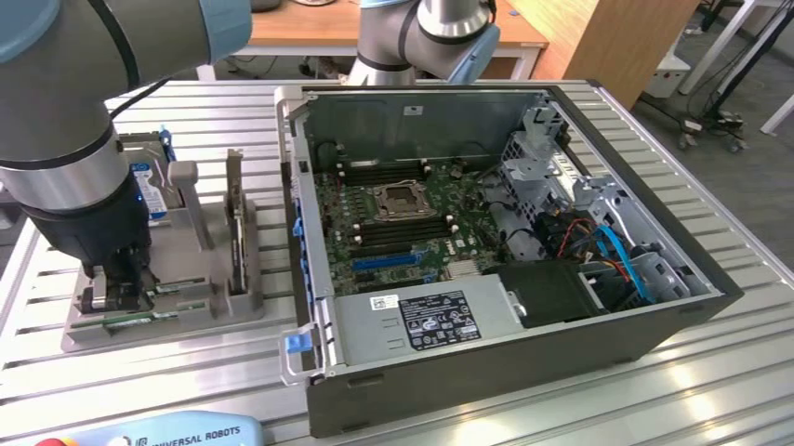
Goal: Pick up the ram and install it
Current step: 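Pick up the ram and move it above insertion slot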
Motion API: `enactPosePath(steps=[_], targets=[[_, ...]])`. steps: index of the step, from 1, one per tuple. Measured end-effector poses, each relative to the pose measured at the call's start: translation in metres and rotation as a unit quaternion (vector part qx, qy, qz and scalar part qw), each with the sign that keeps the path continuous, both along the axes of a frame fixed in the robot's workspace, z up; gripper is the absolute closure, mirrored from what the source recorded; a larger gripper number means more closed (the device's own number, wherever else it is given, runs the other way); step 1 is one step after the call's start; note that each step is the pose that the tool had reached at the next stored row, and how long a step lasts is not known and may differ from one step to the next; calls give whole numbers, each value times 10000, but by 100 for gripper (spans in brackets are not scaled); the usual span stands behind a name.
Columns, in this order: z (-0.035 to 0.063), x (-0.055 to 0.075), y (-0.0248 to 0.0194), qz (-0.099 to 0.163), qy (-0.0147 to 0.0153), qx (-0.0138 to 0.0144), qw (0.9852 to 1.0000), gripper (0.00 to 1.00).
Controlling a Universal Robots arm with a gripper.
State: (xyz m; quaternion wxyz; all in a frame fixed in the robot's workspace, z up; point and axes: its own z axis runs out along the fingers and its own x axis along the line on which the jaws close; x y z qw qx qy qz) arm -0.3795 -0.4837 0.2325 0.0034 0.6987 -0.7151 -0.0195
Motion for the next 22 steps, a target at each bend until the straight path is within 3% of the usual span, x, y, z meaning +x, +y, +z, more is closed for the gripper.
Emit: enactPosePath(steps=[22], targets=[[-243,0,0,0,0,0,10000,64]])
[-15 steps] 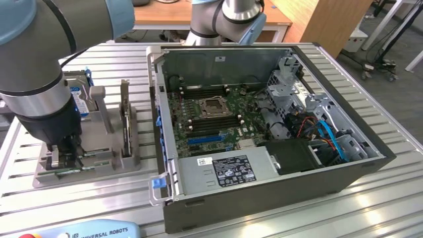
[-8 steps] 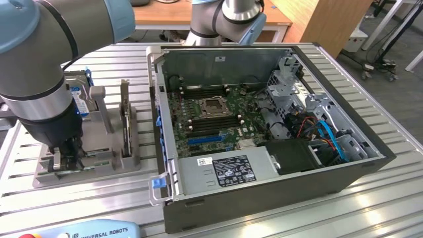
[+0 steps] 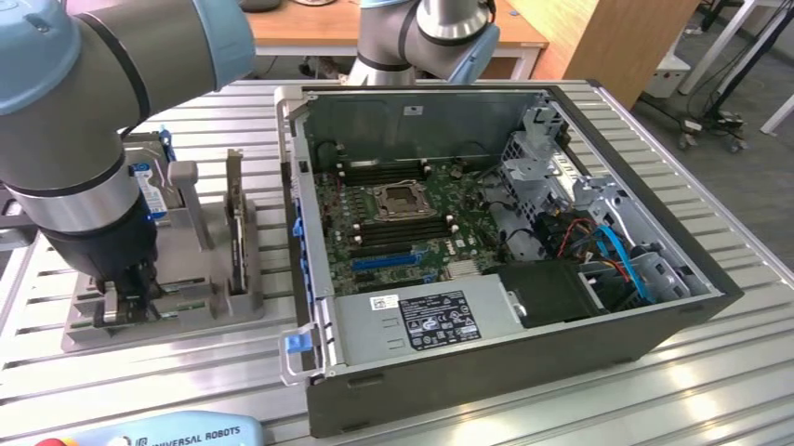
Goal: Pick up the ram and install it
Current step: 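Pick up the ram and move it above insertion slot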
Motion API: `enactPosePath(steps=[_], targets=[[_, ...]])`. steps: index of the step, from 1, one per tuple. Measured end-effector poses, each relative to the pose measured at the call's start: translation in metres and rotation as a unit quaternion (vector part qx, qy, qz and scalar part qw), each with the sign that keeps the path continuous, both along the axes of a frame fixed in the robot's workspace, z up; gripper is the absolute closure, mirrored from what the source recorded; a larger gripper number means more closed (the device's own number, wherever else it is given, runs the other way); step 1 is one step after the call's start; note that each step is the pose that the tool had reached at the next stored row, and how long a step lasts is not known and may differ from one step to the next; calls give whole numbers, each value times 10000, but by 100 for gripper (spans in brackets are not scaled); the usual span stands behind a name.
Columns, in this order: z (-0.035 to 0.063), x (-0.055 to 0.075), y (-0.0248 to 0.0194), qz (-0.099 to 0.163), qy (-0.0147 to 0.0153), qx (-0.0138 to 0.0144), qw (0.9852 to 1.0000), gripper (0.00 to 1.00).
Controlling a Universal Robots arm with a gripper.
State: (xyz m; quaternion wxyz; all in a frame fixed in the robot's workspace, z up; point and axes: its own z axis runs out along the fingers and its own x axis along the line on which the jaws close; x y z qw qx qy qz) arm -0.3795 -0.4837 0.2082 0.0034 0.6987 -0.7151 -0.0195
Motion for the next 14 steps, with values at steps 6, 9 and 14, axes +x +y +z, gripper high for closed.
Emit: enactPosePath(steps=[6,9,14], targets=[[-31,-1,0,0,1,-1,10000,64],[-34,4,1,-1,-1,1,10000,64],[-33,48,0,0,0,0,10000,64]])
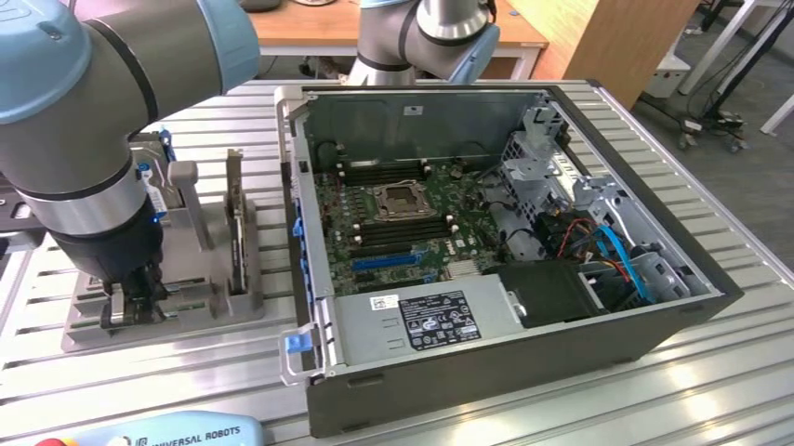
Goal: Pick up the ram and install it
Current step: 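Pick up the ram and move it above insertion slot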
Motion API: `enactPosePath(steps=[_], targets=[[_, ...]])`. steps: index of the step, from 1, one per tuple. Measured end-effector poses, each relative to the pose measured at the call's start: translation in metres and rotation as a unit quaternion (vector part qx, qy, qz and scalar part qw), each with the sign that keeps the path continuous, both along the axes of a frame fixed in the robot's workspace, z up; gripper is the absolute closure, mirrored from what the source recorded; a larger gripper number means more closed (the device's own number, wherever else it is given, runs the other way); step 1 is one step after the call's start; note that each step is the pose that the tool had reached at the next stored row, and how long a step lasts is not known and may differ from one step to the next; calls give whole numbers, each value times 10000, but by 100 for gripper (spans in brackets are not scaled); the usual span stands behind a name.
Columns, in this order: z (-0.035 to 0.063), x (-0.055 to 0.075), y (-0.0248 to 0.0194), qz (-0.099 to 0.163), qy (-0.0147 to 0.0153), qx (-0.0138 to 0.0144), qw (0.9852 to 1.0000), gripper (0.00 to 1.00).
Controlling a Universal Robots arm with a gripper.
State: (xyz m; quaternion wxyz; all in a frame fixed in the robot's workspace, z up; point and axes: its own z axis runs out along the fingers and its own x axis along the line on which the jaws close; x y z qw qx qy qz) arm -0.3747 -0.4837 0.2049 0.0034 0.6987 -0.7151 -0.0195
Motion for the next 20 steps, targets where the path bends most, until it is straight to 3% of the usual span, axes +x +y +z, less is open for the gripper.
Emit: enactPosePath(steps=[9,20], targets=[[0,46,-1,0,1,0,10000,64],[0,46,-36,0,1,0,10000,64]])
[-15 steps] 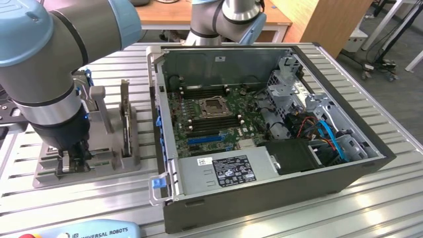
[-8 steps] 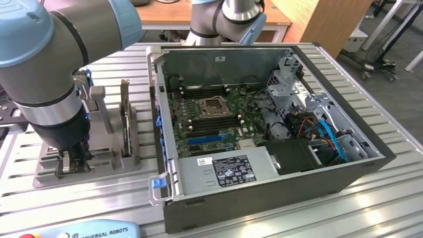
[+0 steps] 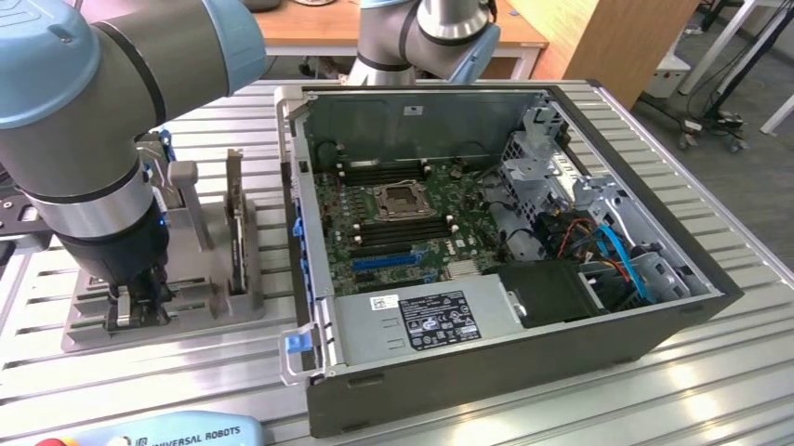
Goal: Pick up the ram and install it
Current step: 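Pick up the ram and move it above insertion slot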
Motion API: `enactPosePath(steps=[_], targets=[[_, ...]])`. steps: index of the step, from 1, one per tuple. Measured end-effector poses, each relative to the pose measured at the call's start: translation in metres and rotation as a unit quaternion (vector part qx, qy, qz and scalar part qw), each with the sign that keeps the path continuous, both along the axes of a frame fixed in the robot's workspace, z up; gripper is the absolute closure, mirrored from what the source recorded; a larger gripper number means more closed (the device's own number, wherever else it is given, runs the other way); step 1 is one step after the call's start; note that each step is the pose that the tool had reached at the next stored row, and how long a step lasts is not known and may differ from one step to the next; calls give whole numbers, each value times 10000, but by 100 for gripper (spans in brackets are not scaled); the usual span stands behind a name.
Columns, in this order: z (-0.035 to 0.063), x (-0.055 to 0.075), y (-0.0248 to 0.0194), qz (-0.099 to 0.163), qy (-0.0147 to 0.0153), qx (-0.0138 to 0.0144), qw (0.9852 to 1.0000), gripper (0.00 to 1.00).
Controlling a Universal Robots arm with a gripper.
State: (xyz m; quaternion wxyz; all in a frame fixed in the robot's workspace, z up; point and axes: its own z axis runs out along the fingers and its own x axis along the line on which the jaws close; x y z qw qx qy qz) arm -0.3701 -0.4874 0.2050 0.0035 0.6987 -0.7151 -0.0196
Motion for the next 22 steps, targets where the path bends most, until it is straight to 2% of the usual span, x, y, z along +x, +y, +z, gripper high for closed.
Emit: enactPosePath(steps=[10,12,13,22], targets=[[0,0,0,0,0,0,10000,64],[0,0,0,0,0,0,10000,66],[0,0,0,0,0,0,10000,73],[-13,0,0,0,0,0,10000,73]])
